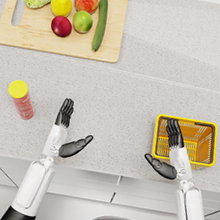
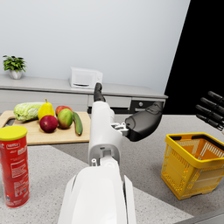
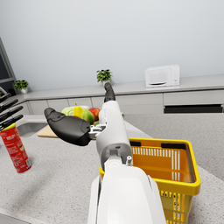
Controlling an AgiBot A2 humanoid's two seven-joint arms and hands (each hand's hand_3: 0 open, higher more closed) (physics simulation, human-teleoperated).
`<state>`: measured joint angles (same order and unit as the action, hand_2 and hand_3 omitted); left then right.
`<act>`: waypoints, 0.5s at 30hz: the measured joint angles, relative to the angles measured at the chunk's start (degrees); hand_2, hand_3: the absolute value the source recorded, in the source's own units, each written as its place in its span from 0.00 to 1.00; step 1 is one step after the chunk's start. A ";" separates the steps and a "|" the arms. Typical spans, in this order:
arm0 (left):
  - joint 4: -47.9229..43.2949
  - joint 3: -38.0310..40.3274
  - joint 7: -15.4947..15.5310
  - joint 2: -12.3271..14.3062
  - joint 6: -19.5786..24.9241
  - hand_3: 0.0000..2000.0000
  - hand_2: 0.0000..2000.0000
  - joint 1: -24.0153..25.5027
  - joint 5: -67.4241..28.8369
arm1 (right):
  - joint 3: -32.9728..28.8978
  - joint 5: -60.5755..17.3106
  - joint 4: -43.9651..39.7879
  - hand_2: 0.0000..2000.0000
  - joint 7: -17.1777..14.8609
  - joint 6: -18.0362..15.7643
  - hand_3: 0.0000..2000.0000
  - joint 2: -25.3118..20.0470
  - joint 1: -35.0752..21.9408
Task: Pick up the red potato chip and place it into the yellow basket
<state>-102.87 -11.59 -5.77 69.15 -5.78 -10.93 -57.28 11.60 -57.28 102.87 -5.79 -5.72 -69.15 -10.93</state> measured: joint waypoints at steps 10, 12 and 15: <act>0.00 0.00 0.00 0.00 0.00 0.00 0.00 0.00 0.00 | 0.00 0.00 0.00 0.00 0.00 0.00 0.00 0.00 0.00; 0.00 0.00 0.00 0.00 0.00 0.00 0.00 0.00 0.00 | 0.00 0.00 0.00 0.00 0.00 0.00 0.00 0.00 0.00; 0.41 0.98 3.64 0.89 3.65 0.00 0.00 -0.77 -0.01 | -0.92 0.00 0.67 0.00 3.65 3.61 0.00 -0.77 -0.45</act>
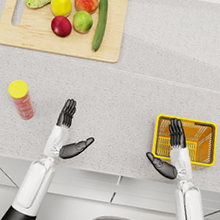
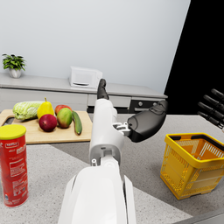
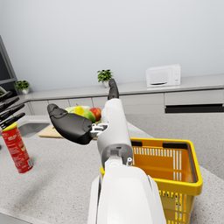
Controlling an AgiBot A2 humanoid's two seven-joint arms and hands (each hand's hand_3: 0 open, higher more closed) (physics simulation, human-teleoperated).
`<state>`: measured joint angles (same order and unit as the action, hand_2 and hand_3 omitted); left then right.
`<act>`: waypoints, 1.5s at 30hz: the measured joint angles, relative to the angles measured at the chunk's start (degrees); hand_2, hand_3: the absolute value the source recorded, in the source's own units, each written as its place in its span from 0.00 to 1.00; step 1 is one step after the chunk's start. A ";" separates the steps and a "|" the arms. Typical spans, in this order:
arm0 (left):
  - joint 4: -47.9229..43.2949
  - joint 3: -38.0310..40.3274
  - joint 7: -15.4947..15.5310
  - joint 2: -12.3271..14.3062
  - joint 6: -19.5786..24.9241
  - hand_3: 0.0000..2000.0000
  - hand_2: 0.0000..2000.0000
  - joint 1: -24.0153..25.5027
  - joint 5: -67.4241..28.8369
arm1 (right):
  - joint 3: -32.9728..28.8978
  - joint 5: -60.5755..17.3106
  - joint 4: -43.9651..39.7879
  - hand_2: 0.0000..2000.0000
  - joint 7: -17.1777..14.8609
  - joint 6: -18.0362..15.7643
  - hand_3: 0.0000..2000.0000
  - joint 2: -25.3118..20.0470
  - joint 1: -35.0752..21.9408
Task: Pick up the red potato chip and place it into the yellow basket
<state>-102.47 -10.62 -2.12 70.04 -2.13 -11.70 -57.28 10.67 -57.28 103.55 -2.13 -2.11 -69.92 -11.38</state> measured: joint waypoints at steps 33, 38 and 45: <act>62.73 20.10 2.13 1.91 2.07 0.00 0.00 -23.99 -26.86 | -13.17 -26.88 -0.17 0.00 2.13 2.10 0.00 -3.58 -1.02; 82.90 20.87 2.24 1.15 4.33 0.49 1.00 -34.47 -26.91 | -13.88 -26.88 -0.06 0.00 2.13 2.10 0.00 -4.01 -0.60; 65.19 17.37 2.13 0.61 5.04 1.00 1.00 -26.73 -26.95 | -12.20 -26.86 -0.81 0.00 2.13 2.11 0.00 -4.67 -0.30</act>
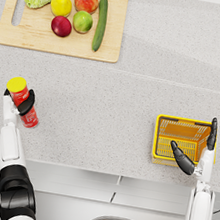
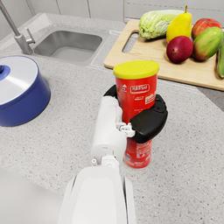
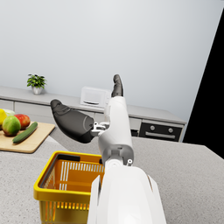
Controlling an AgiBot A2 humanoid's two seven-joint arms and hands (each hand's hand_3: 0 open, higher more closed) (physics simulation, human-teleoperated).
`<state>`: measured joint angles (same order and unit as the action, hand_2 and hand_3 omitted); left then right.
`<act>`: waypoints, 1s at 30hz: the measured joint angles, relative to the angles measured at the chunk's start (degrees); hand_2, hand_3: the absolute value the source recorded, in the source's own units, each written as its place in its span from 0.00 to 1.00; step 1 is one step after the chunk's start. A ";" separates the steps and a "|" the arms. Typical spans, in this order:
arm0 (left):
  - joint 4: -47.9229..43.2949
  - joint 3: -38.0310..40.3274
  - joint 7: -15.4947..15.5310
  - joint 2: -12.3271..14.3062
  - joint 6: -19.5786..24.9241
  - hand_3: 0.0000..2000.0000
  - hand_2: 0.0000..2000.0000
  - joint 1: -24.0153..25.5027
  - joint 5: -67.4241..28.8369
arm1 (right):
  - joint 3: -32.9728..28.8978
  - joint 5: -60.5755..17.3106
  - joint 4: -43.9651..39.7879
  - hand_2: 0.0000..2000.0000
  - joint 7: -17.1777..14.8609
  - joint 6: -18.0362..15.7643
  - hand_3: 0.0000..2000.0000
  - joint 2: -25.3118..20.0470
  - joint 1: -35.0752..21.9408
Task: Pick up the red potato chip and place it into the yellow basket
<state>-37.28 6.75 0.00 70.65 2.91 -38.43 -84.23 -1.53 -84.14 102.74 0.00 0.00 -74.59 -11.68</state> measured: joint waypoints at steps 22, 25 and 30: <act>-60.81 -30.93 0.29 8.23 4.51 1.00 1.00 3.86 0.06 | 26.62 -0.01 -11.45 0.00 0.00 0.00 0.00 -11.36 -14.64; -61.79 -33.44 0.25 8.99 4.55 1.00 1.00 3.97 0.05 | 27.87 -0.02 -12.82 0.00 0.00 0.00 0.00 -12.37 -15.52; -62.55 -35.67 0.15 8.39 3.84 1.00 1.00 4.46 -0.24 | 27.59 -0.17 -13.61 0.68 -0.17 -0.59 0.16 -12.64 -16.31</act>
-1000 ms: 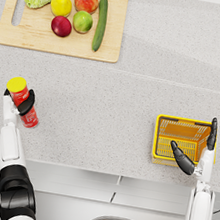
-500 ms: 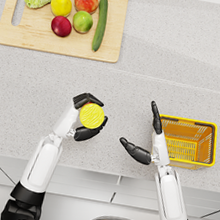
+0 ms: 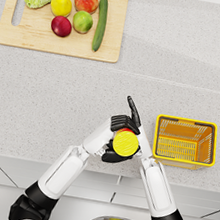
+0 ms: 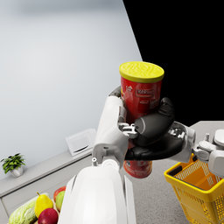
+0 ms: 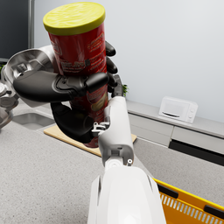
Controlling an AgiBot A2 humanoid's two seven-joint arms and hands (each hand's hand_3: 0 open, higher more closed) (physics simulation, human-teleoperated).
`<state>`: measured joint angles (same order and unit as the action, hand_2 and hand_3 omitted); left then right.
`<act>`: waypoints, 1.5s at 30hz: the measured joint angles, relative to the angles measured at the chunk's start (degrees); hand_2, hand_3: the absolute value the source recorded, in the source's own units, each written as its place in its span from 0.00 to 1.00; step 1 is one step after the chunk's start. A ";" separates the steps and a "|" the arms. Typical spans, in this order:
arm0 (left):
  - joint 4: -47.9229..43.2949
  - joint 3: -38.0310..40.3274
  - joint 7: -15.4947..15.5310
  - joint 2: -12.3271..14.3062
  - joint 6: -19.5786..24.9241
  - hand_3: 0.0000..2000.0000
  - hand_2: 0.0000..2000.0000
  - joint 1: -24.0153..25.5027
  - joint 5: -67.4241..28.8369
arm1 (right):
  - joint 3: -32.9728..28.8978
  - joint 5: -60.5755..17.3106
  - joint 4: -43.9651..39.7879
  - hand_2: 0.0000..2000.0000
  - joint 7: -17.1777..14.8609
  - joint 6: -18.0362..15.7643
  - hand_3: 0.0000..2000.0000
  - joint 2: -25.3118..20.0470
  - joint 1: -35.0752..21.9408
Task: Pick up the red potato chip and place it into the yellow basket
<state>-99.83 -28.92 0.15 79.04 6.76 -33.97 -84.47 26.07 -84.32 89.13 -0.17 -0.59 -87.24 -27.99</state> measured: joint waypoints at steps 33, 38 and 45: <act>-2.47 37.78 -0.15 -3.14 -6.76 0.00 0.00 10.48 0.34 | -39.88 0.20 1.19 1.00 -16.94 -6.02 1.00 -2.69 3.70; -0.64 38.37 -0.15 -2.98 -6.76 0.00 0.00 10.30 0.34 | -40.15 0.20 0.85 0.00 -19.05 -5.38 0.67 -2.72 4.03; 3.69 37.41 -0.15 -3.25 -6.76 0.00 0.00 6.27 0.33 | -40.20 0.24 1.06 0.00 -2.47 -0.26 0.00 -2.72 3.74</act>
<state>-96.14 8.48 0.00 75.79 0.00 -27.70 -84.13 -14.13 -84.08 90.19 -2.64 -0.85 -89.95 -24.25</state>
